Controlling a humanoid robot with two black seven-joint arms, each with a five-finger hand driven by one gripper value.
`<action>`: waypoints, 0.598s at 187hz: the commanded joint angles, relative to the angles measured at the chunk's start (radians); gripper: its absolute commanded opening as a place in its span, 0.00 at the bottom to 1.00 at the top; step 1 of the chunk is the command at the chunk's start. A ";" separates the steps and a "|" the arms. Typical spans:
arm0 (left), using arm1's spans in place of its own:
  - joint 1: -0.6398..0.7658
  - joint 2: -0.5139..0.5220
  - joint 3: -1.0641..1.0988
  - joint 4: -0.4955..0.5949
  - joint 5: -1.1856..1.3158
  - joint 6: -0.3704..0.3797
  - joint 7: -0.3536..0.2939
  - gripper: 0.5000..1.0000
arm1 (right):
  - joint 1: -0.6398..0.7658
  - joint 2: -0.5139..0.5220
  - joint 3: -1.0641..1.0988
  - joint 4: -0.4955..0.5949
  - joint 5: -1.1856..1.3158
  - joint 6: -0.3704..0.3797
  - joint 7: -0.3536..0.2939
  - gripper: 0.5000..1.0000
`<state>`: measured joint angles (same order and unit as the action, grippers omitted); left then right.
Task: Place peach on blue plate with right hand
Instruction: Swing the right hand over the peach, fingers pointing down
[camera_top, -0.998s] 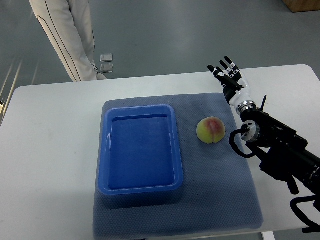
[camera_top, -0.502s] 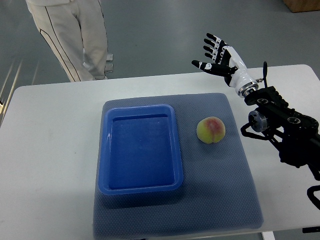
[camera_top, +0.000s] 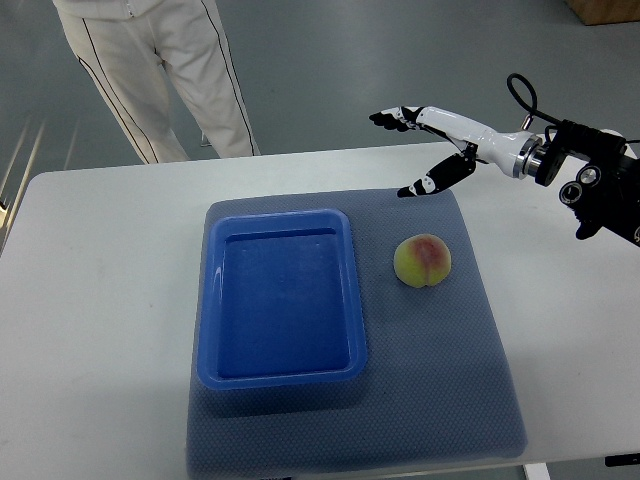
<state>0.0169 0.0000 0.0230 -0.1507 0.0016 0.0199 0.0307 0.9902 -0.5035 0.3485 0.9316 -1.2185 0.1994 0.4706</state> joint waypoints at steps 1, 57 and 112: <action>0.000 0.000 0.000 0.000 0.000 0.000 0.000 1.00 | 0.084 -0.035 -0.054 0.024 -0.115 0.120 0.008 0.86; 0.000 0.000 0.002 0.002 0.000 0.000 0.000 1.00 | 0.203 -0.043 -0.144 0.032 -0.398 0.290 0.000 0.85; 0.000 0.000 0.003 0.003 0.000 0.000 0.000 1.00 | 0.209 -0.010 -0.204 0.038 -0.495 0.267 0.002 0.85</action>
<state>0.0169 0.0000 0.0260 -0.1473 0.0014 0.0199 0.0307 1.1949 -0.5145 0.1800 0.9661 -1.7079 0.4639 0.4694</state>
